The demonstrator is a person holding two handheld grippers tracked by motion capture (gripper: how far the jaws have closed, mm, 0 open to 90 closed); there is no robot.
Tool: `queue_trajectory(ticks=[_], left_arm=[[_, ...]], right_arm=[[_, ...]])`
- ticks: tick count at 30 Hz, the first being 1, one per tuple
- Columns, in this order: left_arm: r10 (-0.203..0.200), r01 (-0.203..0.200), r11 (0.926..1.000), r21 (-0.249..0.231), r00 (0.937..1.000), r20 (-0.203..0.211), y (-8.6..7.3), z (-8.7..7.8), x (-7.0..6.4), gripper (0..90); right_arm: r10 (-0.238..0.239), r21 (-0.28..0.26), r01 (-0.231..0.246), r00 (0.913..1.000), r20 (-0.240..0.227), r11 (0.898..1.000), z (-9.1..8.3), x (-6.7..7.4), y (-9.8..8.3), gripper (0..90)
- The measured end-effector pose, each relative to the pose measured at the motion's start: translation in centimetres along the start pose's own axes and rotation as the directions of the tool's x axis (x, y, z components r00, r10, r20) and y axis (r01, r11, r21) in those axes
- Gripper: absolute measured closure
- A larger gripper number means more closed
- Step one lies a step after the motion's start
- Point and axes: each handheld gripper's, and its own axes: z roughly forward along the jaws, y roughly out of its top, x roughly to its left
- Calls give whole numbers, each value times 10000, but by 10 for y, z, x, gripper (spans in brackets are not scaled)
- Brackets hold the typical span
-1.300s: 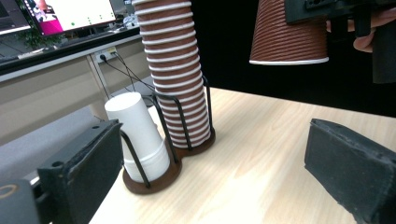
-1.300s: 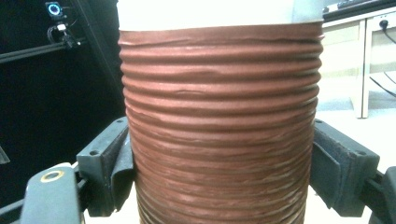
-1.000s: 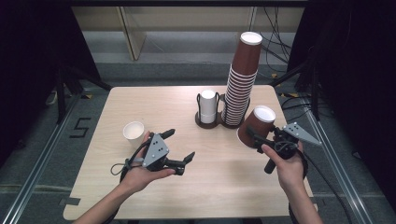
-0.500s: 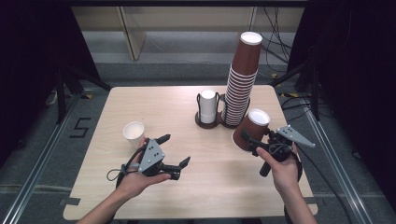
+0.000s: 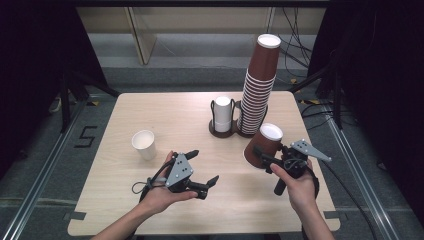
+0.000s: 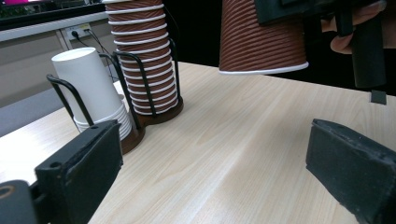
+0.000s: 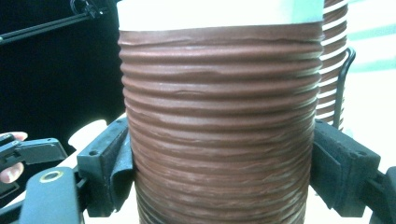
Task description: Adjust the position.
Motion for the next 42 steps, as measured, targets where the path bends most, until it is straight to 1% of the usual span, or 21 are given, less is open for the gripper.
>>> queue_trajectory(ticks=[3,6,10,12,14,15,16,17,19,22,25,31,32,34,35,37,38,39,40,41,42], left_arm=[[-43,43,10000,-15,10000,35,1,2,-1,33],[-218,220,9997,-42,9992,321,1,6,-4,24],[-146,147,9999,-29,9988,467,1,13,-6,19],[-90,94,9999,-60,9986,522,1,17,-7,13],[-79,83,9999,-79,9984,556,2,21,-7,8],[-88,95,9999,-116,9984,556,2,23,-7,3],[-79,85,9999,-96,9984,566,3,25,-7,0],[-112,119,9999,-117,9981,604,3,27,-7,0],[-221,233,9996,-165,9972,718,3,31,-8,0],[-65,68,10000,-35,9964,843,4,38,-9,0],[20,-21,10000,7,9955,947,6,44,-12,0],[245,-236,9997,-87,9908,1333,15,59,-21,0],[241,-236,9997,-53,9899,1395,16,61,-23,0],[228,-230,9997,-2,9883,1510,17,66,-26,0],[228,-230,9997,-2,9883,1510,17,66,-26,0],[7,-33,9999,149,9857,1684,16,74,-29,0],[-136,113,9998,149,9850,1721,16,75,-29,0],[-132,100,9998,195,9847,1738,16,77,-29,0],[-60,24,9998,211,9848,1737,15,79,-29,0],[338,-372,9992,165,9846,1715,16,81,-27,0],[711,-743,9972,114,9818,1758,17,83,-25,0]], right_arm=[[25,65,-25,10000,62,10000,2,1,-4,184],[78,142,-78,10000,-20,9999,3,4,-8,183],[151,134,-150,9999,-84,9998,5,5,-10,183],[382,224,-379,9992,-118,9990,6,6,-11,183],[290,237,-287,9995,-128,9993,6,4,-12,183],[337,255,-334,9993,-130,9991,6,4,-13,182],[616,312,-610,9979,-192,9977,6,6,-13,181],[506,205,-503,9986,-137,9985,5,5,-14,181],[748,340,-742,9971,-166,9967,5,6,-15,181],[865,412,-856,9961,-191,9955,5,6,-18,181],[1452,457,-1438,9890,-291,9886,5,8,-19,181],[2101,607,-2066,9759,-584,9765,9,9,-21,181],[2037,591,-2003,9773,-585,9779,9,9,-22,181],[2250,653,-2210,9724,-616,9731,9,10,-22,181],[2200,690,-2156,9734,-647,9741,9,10,-23,181],[2486,797,-2438,9668,-583,9666,10,11,-23,181],[2353,757,-2307,9701,-590,9701,11,11,-24,181],[2318,757,-2268,9706,-648,9710,11,11,-24,181],[2308,741,-2254,9701,-746,9714,11,11,-24,181],[2454,845,-2393,9668,-710,9673,11,12,-23,181],[2439,916,-2375,9675,-672,9671,11,13,-23,181]])
